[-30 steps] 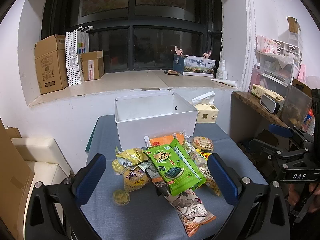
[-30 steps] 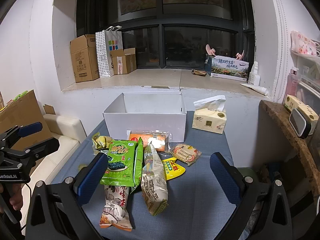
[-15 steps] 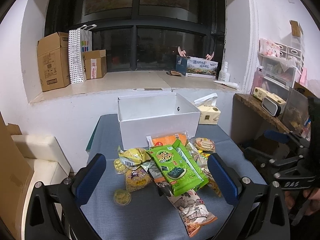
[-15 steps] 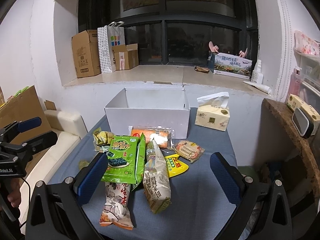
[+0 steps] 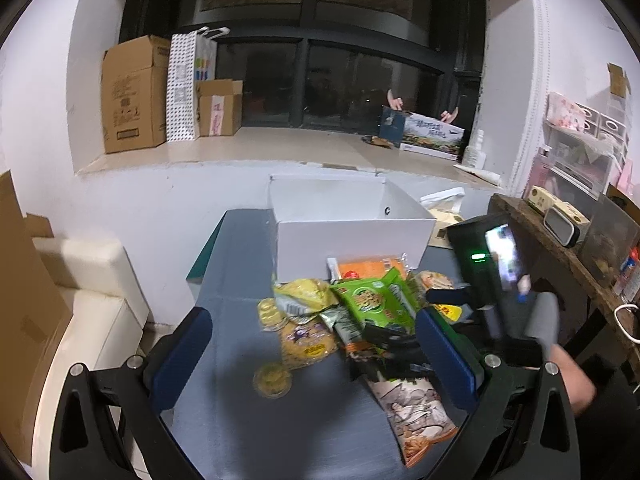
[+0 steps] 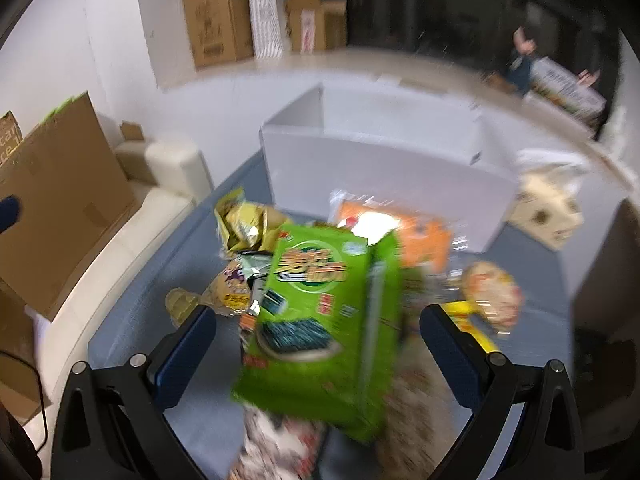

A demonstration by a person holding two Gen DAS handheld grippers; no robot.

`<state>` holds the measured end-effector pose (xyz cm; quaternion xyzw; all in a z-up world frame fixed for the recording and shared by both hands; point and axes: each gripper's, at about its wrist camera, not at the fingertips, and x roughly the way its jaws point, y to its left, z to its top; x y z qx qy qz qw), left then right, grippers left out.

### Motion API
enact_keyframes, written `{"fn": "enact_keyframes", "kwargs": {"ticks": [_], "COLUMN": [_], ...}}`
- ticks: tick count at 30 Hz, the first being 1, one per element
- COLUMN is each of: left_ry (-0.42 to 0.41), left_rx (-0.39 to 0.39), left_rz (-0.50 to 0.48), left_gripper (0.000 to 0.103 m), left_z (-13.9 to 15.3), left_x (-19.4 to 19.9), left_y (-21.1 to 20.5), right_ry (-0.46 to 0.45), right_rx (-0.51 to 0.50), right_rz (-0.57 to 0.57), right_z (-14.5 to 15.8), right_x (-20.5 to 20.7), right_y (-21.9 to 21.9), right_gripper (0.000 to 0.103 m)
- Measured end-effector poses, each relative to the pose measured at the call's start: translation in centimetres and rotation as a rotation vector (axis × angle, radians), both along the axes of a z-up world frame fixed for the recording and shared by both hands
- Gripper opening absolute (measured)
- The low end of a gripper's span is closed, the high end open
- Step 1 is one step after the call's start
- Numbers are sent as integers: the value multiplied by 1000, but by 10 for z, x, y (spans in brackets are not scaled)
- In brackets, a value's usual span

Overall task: Organize snacks
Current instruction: 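Grasp green seaweed bag with right tool while left tool grasps yellow chip bag, drop both in box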

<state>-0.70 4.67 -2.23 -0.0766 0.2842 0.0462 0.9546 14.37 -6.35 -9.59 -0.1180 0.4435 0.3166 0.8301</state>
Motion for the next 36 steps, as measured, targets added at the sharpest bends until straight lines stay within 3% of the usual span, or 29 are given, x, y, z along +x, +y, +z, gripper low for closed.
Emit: {"fn": "enact_keyframes", "kwargs": {"ticks": [6, 9, 10, 11, 14, 22, 29, 36], "left_ry": [-1, 7, 8, 9, 11, 25, 126, 274], "left_rx": [-19, -21, -20, -22, -24, -21, 22, 26], "left_rz": [12, 12, 14, 15, 18, -25, -95, -110], "left_gripper": [103, 103, 103, 103, 103, 103, 103, 103], "left_z": [-6, -10, -10, -11, -12, -26, -61, -111], "left_x": [-3, -1, -1, 0, 1, 20, 97, 177], "left_y": [9, 11, 11, 12, 13, 15, 14, 28], "right_ry": [88, 98, 100, 114, 133, 37, -51, -49], "right_rx": [-27, -28, -22, -2, 66, 165, 186, 218], "right_rz": [-53, -64, -66, -69, -71, -106, -106, -132], "right_z": [-34, -41, -41, -39, -30, 26, 59, 66], "right_x": [24, 30, 30, 31, 29, 14, -28, -50], "right_y": [8, 5, 3, 0, -12, -66, -103, -127], "right_gripper": [102, 87, 68, 66, 65, 65, 65, 65]}}
